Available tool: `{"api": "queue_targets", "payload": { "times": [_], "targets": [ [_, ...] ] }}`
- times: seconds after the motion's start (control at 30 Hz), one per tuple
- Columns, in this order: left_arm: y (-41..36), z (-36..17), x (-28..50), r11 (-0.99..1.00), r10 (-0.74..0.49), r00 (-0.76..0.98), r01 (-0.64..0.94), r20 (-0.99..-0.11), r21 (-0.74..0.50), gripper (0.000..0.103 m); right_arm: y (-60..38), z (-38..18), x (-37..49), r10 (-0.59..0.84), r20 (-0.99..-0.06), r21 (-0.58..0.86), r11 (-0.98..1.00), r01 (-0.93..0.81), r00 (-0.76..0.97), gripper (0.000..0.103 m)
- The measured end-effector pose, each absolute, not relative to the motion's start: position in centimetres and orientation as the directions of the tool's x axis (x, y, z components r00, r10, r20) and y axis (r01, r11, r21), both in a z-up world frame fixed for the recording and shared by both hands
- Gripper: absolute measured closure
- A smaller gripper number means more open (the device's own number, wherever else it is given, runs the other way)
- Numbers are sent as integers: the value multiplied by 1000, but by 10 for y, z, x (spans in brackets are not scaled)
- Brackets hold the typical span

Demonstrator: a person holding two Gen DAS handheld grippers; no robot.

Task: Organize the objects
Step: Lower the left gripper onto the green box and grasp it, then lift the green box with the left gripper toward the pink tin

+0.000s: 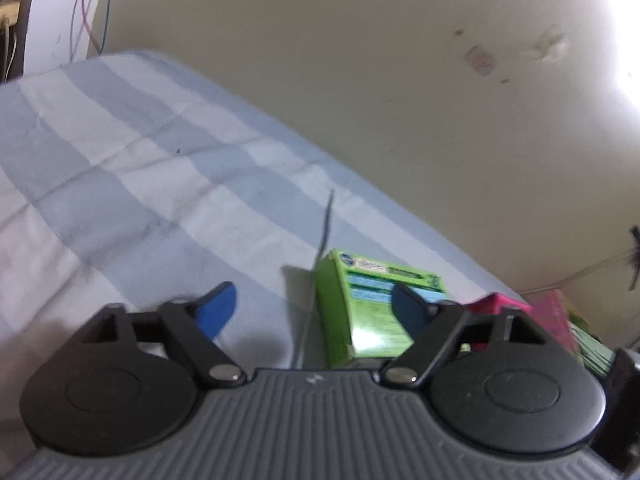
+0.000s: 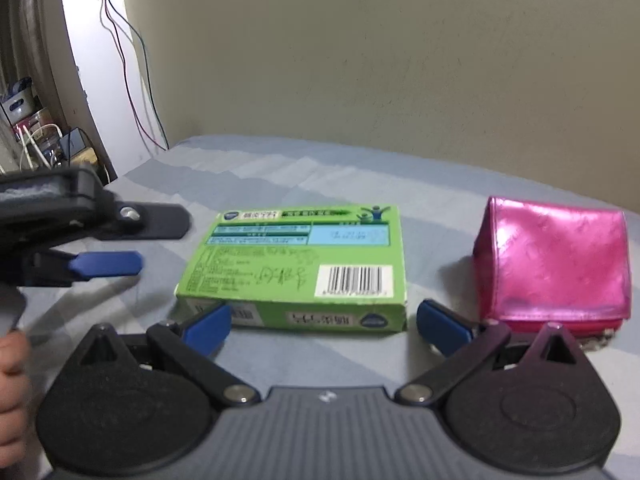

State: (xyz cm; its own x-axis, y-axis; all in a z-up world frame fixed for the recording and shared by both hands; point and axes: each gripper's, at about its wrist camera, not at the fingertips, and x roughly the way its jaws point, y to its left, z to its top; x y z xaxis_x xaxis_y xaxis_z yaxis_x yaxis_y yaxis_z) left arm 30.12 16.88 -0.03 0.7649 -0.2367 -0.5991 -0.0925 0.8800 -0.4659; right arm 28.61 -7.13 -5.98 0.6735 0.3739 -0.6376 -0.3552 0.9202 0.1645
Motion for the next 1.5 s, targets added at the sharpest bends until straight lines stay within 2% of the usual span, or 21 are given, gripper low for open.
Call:
{"api": "queue_targets", "payload": {
  "times": [0.03, 0.1, 0.2, 0.27, 0.3, 0.37, 0.47, 0.67, 0.83, 1.03, 1.23, 1.5],
  "targets": [
    [168, -8, 305, 874, -258, 756, -83, -601, -479, 29, -72, -60, 287, 395, -635, 183, 912, -368, 663, 0],
    [159, -7, 303, 902, -229, 771, -61, -594, -427, 36, -72, -61, 288, 401, -634, 184, 909, -375, 661, 0],
    [146, -10, 300, 916, -230, 783, -27, -578, -401, 39, -74, -63, 290, 421, -630, 194, 899, -393, 653, 1],
    [140, -12, 299, 902, -307, 766, 45, -564, -430, 49, -74, -66, 292, 433, -625, 201, 893, -402, 649, 4],
    [137, -13, 299, 898, -328, 759, 65, -563, -436, 48, -74, -66, 291, 435, -625, 199, 892, -405, 649, 4],
    [120, -11, 291, 933, -287, 781, 96, -555, -348, 47, -74, -68, 289, 425, -629, 182, 895, -408, 652, 4],
    [112, -13, 288, 947, -277, 794, 129, -541, -296, 45, -66, -65, 280, 388, -639, 124, 904, -410, 664, 6],
    [123, -17, 295, 920, -331, 777, 138, -536, -366, 45, -79, -63, 271, 410, -629, 169, 901, -399, 661, 8],
    [104, -15, 286, 918, -355, 755, 171, -551, -356, 45, -82, -65, 237, 362, -633, 125, 920, -371, 684, 8],
    [72, -13, 239, 909, -395, 725, 219, -564, -354, 44, -107, -64, 185, 351, -620, 153, 931, -330, 702, 8],
    [43, -14, 192, 880, -472, 661, 319, -583, -352, 44, -139, -59, 122, 355, -624, 184, 933, -310, 696, 7],
    [-25, -17, 143, 787, -598, 522, 525, -608, -324, 44, -205, -56, 33, 264, -622, 191, 964, -185, 737, 7]
  ]
}}
